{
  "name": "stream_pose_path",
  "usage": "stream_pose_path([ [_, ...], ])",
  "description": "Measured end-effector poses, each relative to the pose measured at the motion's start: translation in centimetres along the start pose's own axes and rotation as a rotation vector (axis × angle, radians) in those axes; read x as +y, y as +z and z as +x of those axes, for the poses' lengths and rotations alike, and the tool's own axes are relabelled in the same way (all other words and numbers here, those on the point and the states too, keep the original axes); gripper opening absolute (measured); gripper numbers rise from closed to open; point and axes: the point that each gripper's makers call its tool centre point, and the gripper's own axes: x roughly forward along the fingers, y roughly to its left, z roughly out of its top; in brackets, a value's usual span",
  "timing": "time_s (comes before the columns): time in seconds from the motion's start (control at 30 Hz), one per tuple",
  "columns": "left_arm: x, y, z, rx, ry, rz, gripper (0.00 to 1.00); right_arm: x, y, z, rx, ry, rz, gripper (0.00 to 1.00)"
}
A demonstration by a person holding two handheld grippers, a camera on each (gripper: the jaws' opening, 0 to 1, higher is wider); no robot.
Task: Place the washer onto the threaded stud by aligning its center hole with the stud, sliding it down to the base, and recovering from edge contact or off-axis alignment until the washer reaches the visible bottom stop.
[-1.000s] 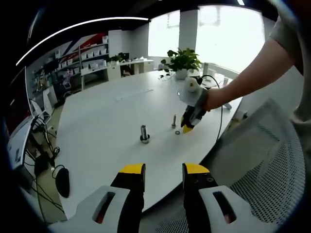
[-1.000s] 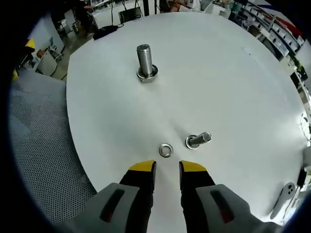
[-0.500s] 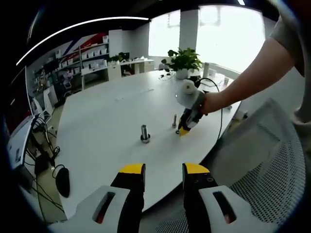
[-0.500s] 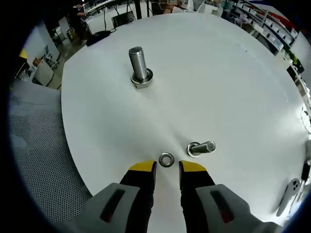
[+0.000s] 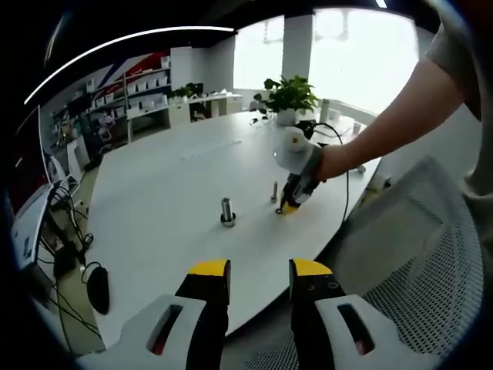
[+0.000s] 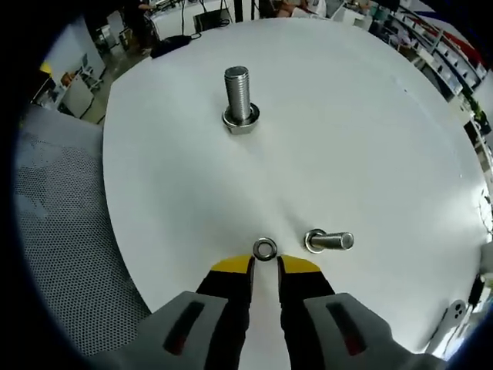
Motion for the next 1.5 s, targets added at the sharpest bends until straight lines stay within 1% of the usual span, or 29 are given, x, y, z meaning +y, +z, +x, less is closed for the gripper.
stream_pose_path([
  [0.1, 0.0, 0.0, 0.0, -0.003, 0.001, 0.000, 0.28, -0.1, 0.2, 0.1, 0.001, 0.003, 0.011, 0.17],
  [0.23, 0.1, 0.0, 0.0, -0.002, 0.002, -0.001, 0.28, 0.0, 0.5, 0.2, 0.005, 0.007, 0.002, 0.17],
  [0.4, 0.1, 0.1, 0.0, -0.003, 0.003, -0.002, 0.28, -0.1, 0.6, 0.4, 0.037, 0.024, -0.027, 0.17],
  [0.43, 0.1, 0.1, 0.0, -0.003, 0.003, -0.002, 0.28, 0.0, 0.6, 0.4, 0.048, 0.027, -0.044, 0.17],
  [0.5, 0.1, 0.0, 0.0, -0.002, 0.004, -0.001, 0.28, 0.1, 0.7, 0.5, 0.081, 0.033, -0.132, 0.16],
  [0.53, 0.1, 0.0, 0.0, -0.002, 0.003, -0.001, 0.28, 0.1, 0.7, 0.5, 0.088, 0.035, -0.146, 0.16],
  [0.57, 0.1, 0.0, 0.0, 0.001, 0.003, 0.000, 0.28, 0.3, 0.7, 0.4, 0.121, 0.038, -0.182, 0.16],
  [0.67, 0.0, -0.1, 0.1, 0.005, 0.003, 0.001, 0.28, 0.3, 0.8, 0.6, 0.172, 0.051, -0.197, 0.15],
  [0.7, 0.1, -0.1, 0.0, 0.005, 0.003, 0.001, 0.28, 0.2, 0.8, 0.7, 0.199, 0.058, -0.199, 0.14],
  [0.73, 0.1, -0.1, 0.0, 0.004, 0.004, -0.001, 0.28, 0.1, 0.4, 0.4, 0.239, 0.051, -0.189, 0.14],
  [0.77, 0.1, -0.1, 0.0, 0.005, 0.004, -0.002, 0.28, 0.2, 0.8, 0.6, 0.229, 0.059, -0.205, 0.14],
  [0.8, 0.1, -0.1, 0.1, 0.006, 0.004, -0.001, 0.28, 0.2, 0.8, 0.7, 0.243, 0.053, -0.211, 0.14],
  [0.87, 0.1, -0.1, 0.0, 0.008, 0.005, 0.000, 0.28, 0.5, 0.8, 0.5, 0.252, 0.035, -0.224, 0.14],
  [0.93, 0.1, -0.1, 0.0, 0.006, 0.006, -0.003, 0.28, 0.5, 0.8, 0.5, 0.231, 0.013, -0.255, 0.14],
  [0.97, 0.2, -0.1, 0.0, 0.005, 0.008, -0.004, 0.28, 0.5, 0.9, 0.5, 0.209, 0.003, -0.284, 0.14],
  [1.0, 0.2, -0.1, 0.0, 0.006, 0.009, -0.004, 0.28, 0.5, 0.8, 0.4, 0.191, 0.001, -0.281, 0.14],
  [1.03, 0.2, -0.1, 0.0, 0.007, 0.008, -0.004, 0.28, 0.4, 0.8, 0.4, 0.174, 0.002, -0.272, 0.14],
  [1.07, 0.2, -0.2, 0.0, 0.009, 0.008, -0.003, 0.28, 0.4, 0.8, 0.4, 0.140, 0.009, -0.224, 0.14],
  [1.13, 0.2, -0.2, 0.1, 0.011, 0.007, -0.002, 0.28, 0.3, 0.7, 0.3, 0.118, 0.022, -0.184, 0.13],
  [1.27, 0.2, -0.2, 0.0, 0.009, 0.006, -0.004, 0.28, 0.0, -0.2, 0.0, 0.132, 0.025, -0.141, 0.13],
  [1.33, 0.1, -0.2, 0.1, 0.010, 0.003, -0.002, 0.28, -0.2, -0.1, -0.4, 0.098, 0.021, -0.123, 0.13],
  [1.43, 0.0, -0.2, 0.1, 0.011, 0.000, 0.000, 0.28, -0.6, -0.2, -1.2, 0.071, 0.014, -0.099, 0.13],
  [1.5, 0.0, -0.2, 0.1, 0.012, -0.001, 0.000, 0.28, -0.9, -0.4, -1.5, 0.069, 0.019, -0.073, 0.13],
])
